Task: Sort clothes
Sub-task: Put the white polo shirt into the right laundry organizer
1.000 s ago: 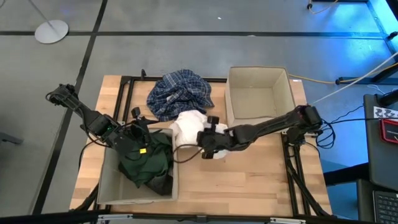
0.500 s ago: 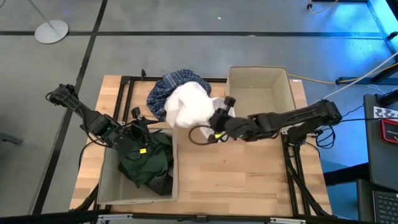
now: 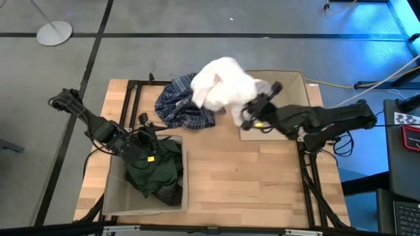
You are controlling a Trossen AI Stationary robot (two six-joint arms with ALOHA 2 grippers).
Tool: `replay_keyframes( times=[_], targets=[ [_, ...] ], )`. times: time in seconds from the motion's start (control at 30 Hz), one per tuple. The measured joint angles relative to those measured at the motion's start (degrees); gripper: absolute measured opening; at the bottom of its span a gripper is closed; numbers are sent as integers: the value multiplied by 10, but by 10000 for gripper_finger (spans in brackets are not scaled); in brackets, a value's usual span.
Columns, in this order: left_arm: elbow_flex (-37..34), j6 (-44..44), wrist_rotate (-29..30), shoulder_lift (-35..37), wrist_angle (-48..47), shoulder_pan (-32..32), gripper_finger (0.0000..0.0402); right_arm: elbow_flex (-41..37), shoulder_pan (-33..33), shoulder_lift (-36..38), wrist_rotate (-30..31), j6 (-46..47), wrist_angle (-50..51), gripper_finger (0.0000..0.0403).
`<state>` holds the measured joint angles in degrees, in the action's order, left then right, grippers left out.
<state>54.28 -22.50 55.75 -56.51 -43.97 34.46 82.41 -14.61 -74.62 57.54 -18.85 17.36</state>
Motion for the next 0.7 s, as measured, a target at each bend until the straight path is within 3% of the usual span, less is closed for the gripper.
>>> replay_keyframes(
  times=[0.33,0.47,0.7],
  targets=[
    [0,0,0,0,2,0,150,1,0,87,169,19,138,45],
    [0,0,0,0,1,0,150,1,0,98,205,138,269,46],
    [0,0,0,0,1,0,150,0,50,91,179,436,575,46]
  ],
)
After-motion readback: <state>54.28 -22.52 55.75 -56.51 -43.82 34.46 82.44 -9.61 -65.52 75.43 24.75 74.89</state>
